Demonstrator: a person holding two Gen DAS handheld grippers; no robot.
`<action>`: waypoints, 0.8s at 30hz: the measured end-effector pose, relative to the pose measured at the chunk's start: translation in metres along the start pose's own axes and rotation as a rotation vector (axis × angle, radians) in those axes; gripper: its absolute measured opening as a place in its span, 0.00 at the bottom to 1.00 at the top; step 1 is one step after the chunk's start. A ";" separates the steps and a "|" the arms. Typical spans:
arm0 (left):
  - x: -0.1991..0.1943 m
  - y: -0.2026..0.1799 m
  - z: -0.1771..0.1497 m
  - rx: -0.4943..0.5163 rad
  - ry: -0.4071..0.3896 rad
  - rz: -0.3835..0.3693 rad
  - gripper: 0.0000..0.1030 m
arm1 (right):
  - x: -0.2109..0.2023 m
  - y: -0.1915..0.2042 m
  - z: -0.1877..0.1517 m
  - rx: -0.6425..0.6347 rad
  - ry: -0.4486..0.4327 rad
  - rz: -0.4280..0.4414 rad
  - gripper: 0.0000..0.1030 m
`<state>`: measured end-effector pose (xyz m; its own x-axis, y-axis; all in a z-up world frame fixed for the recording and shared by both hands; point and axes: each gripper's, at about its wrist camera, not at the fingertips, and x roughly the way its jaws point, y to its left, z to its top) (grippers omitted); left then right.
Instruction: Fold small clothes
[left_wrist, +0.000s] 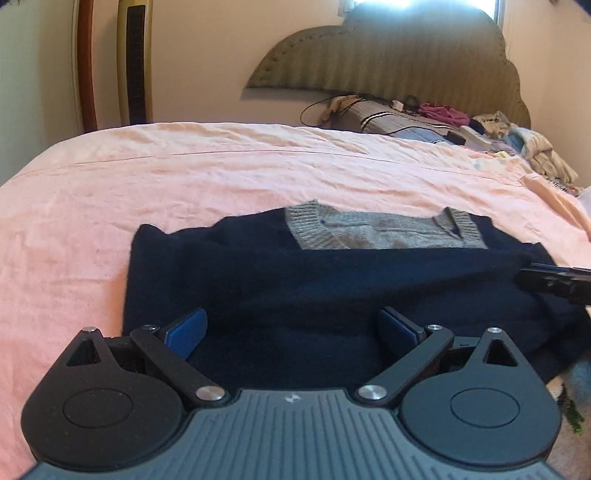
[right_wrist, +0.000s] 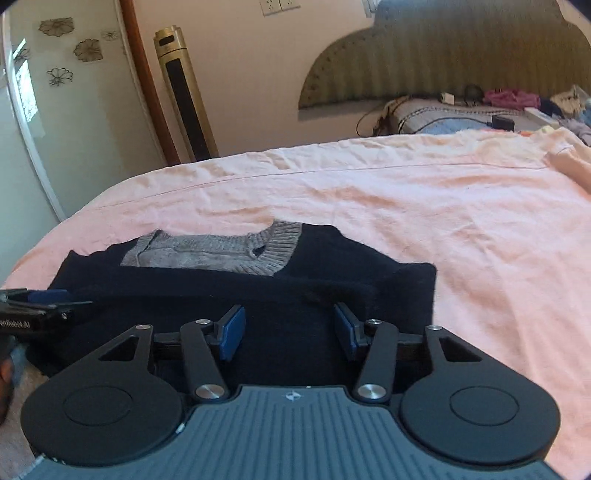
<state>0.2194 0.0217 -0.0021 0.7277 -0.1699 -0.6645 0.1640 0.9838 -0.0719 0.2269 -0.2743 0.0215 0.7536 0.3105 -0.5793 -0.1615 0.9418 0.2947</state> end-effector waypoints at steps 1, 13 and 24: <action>0.002 0.000 0.002 0.003 0.006 0.013 1.00 | 0.001 -0.005 0.002 0.025 0.002 -0.003 0.35; -0.056 -0.036 -0.048 0.120 0.027 0.019 1.00 | -0.040 0.044 -0.040 -0.175 0.027 -0.104 0.69; -0.109 -0.037 -0.092 0.105 0.037 0.016 1.00 | -0.084 0.085 -0.088 -0.236 0.092 -0.149 0.94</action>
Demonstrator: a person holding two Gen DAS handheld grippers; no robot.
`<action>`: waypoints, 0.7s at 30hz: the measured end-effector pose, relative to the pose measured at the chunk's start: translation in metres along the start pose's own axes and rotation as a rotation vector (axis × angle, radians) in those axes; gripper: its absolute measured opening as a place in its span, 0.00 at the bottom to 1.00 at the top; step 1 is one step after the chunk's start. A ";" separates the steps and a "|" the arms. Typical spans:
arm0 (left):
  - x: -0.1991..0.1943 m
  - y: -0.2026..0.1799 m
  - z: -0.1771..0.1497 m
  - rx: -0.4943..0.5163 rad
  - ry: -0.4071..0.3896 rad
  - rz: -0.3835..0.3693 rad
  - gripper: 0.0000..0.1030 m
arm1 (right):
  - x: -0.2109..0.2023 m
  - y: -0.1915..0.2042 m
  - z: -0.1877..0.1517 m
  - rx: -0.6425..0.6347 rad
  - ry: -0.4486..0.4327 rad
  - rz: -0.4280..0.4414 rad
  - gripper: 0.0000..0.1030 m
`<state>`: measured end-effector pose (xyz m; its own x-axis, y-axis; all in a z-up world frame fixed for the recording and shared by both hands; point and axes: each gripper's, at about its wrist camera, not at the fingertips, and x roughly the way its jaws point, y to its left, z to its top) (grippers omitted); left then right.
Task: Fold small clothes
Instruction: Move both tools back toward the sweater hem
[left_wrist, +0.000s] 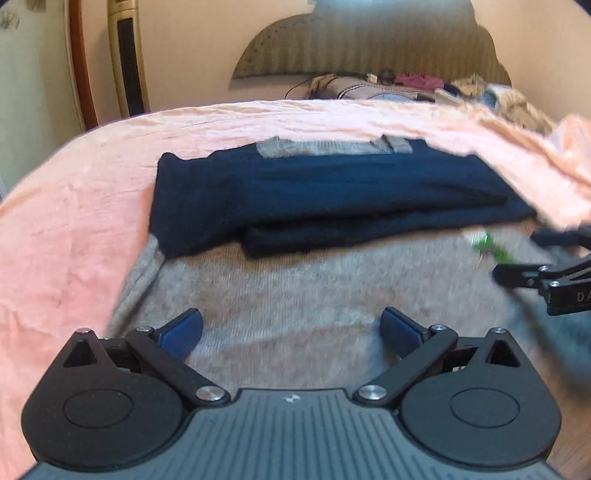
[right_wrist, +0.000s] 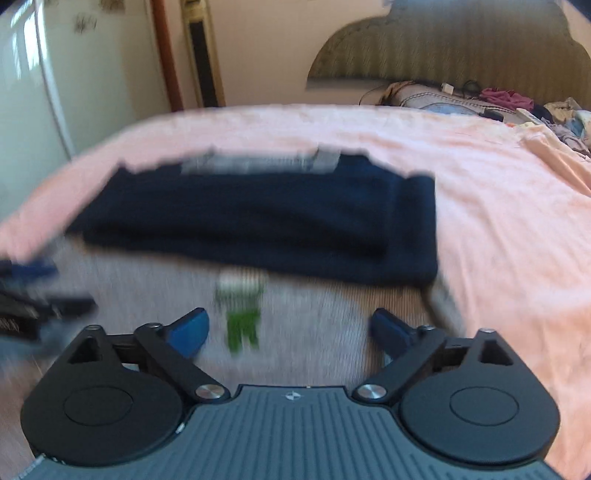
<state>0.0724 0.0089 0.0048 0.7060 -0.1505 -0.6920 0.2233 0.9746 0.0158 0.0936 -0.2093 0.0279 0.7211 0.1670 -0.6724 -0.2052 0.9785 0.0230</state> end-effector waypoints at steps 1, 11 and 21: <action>-0.004 0.002 0.001 -0.023 0.017 0.013 1.00 | -0.005 -0.001 0.002 0.032 0.014 -0.019 0.94; -0.050 -0.008 -0.046 -0.020 -0.001 -0.004 1.00 | -0.043 0.016 -0.034 0.027 0.014 0.015 1.00; -0.079 -0.008 -0.068 -0.014 0.014 0.002 1.00 | -0.068 0.024 -0.056 0.004 0.011 0.049 1.00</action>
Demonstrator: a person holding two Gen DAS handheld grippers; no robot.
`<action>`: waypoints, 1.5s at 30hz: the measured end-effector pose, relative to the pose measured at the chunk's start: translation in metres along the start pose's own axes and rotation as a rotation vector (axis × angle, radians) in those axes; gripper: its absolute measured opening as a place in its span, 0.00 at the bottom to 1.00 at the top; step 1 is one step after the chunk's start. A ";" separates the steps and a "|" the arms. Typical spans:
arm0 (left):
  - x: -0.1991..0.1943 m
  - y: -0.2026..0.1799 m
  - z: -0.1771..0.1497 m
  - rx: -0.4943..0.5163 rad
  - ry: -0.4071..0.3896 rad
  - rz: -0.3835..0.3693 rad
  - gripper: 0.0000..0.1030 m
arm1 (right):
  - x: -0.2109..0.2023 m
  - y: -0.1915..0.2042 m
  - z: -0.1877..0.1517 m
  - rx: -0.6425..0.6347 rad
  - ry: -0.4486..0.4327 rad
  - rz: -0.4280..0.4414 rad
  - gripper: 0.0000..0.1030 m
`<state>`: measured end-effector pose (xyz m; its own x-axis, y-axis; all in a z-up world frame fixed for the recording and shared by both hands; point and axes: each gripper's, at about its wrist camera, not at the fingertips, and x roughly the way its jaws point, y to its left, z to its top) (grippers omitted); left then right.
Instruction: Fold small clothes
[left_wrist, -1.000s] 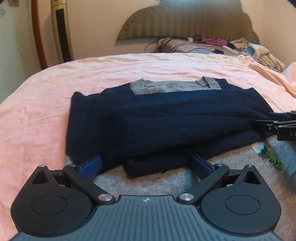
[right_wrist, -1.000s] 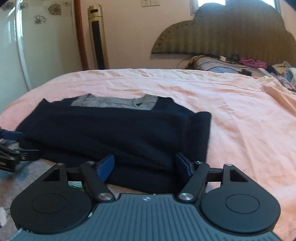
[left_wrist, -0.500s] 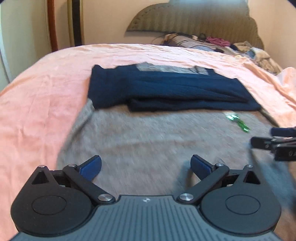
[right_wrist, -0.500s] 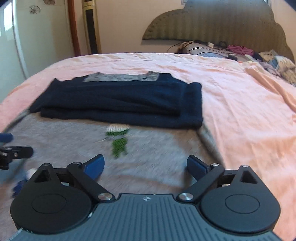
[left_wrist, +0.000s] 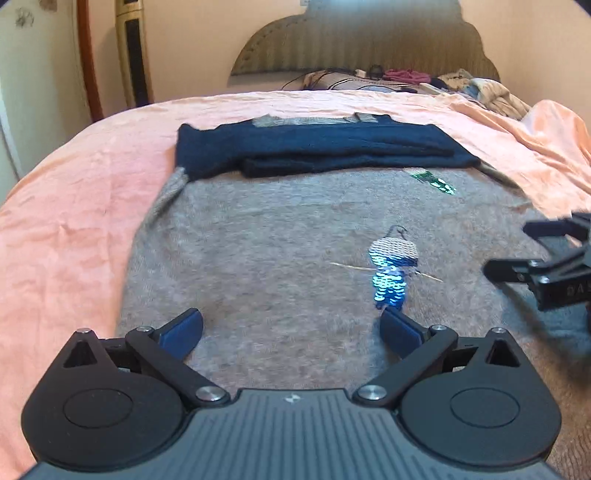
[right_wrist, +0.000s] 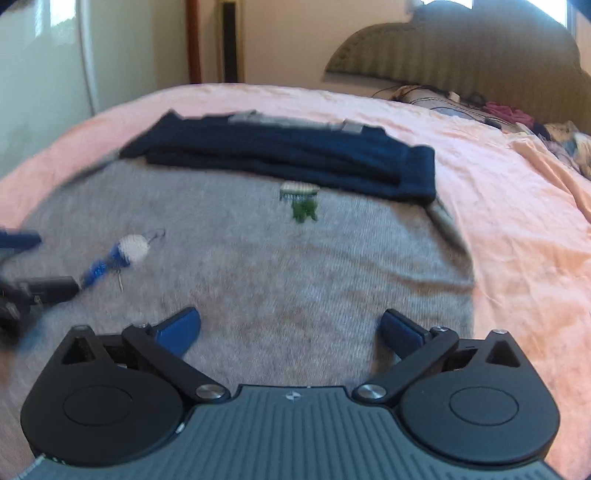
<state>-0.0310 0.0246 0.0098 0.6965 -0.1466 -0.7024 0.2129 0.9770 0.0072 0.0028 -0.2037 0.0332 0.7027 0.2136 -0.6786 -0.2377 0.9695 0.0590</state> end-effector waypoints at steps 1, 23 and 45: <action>-0.003 0.001 0.000 -0.005 0.006 0.016 1.00 | -0.002 -0.004 0.002 0.008 0.014 -0.046 1.00; -0.074 0.069 -0.057 -0.414 0.000 -0.056 1.00 | -0.102 -0.091 -0.058 0.396 0.075 0.106 0.76; -0.096 0.078 -0.077 -0.504 0.054 -0.219 0.77 | -0.130 -0.093 -0.080 0.456 0.171 0.289 0.69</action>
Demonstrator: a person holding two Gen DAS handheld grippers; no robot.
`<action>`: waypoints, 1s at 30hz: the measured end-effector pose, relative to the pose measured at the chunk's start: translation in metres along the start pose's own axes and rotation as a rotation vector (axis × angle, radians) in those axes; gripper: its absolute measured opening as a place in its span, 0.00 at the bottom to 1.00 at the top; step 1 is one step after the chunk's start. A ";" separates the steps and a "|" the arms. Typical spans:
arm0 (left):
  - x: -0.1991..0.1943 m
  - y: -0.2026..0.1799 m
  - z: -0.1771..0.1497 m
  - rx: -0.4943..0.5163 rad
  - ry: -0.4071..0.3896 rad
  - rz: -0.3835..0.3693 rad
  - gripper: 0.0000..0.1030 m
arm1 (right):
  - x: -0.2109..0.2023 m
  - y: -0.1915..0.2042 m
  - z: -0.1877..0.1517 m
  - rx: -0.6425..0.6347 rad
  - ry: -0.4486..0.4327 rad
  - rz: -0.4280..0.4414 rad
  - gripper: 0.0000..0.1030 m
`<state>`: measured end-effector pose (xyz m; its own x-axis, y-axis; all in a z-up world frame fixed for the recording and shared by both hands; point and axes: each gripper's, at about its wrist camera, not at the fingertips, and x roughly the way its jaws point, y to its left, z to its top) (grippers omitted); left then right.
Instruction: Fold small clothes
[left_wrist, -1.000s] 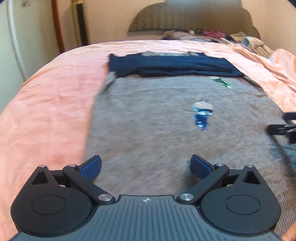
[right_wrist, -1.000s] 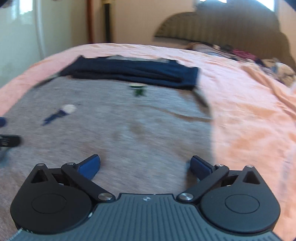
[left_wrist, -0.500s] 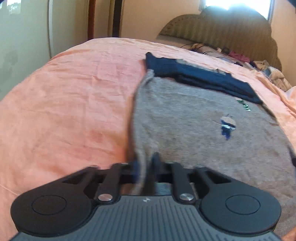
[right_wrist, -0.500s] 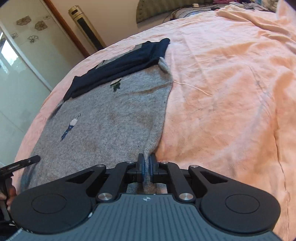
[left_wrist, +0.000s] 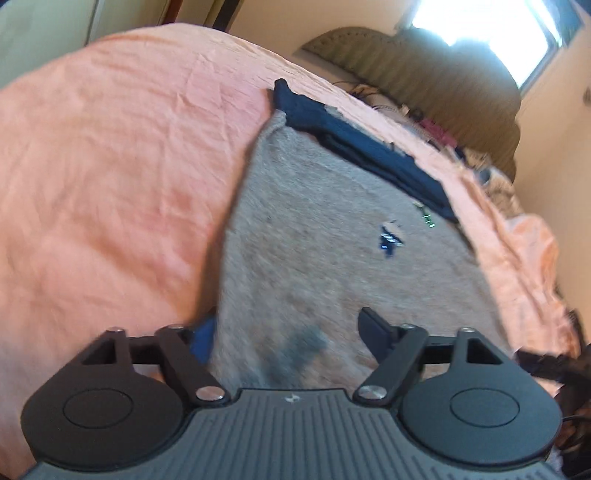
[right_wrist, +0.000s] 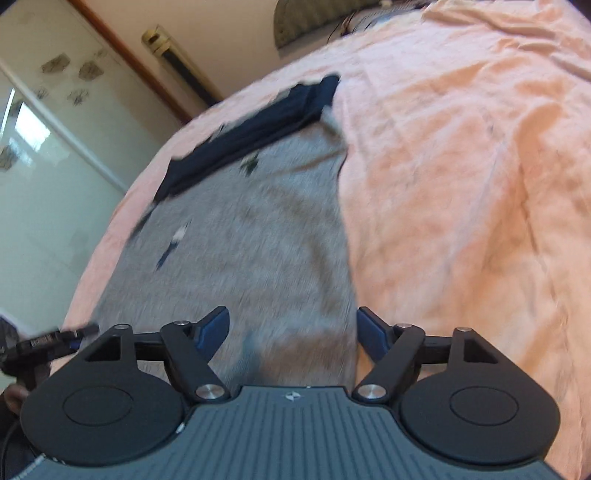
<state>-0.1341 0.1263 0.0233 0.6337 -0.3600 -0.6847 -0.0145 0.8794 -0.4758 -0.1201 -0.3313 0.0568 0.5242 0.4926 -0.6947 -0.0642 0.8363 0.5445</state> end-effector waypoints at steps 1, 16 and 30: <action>0.000 -0.002 -0.004 0.000 -0.009 0.005 0.76 | 0.002 0.005 -0.003 -0.026 0.013 -0.009 0.59; -0.015 0.015 -0.010 0.000 0.088 -0.026 0.24 | -0.033 -0.022 -0.018 0.084 0.035 0.029 0.52; -0.022 0.019 -0.020 0.076 0.087 0.048 0.04 | -0.037 -0.027 -0.020 0.016 0.143 -0.041 0.07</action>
<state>-0.1644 0.1450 0.0182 0.5642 -0.3400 -0.7524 0.0178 0.9161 -0.4006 -0.1550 -0.3678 0.0583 0.3993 0.4883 -0.7760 -0.0311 0.8531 0.5208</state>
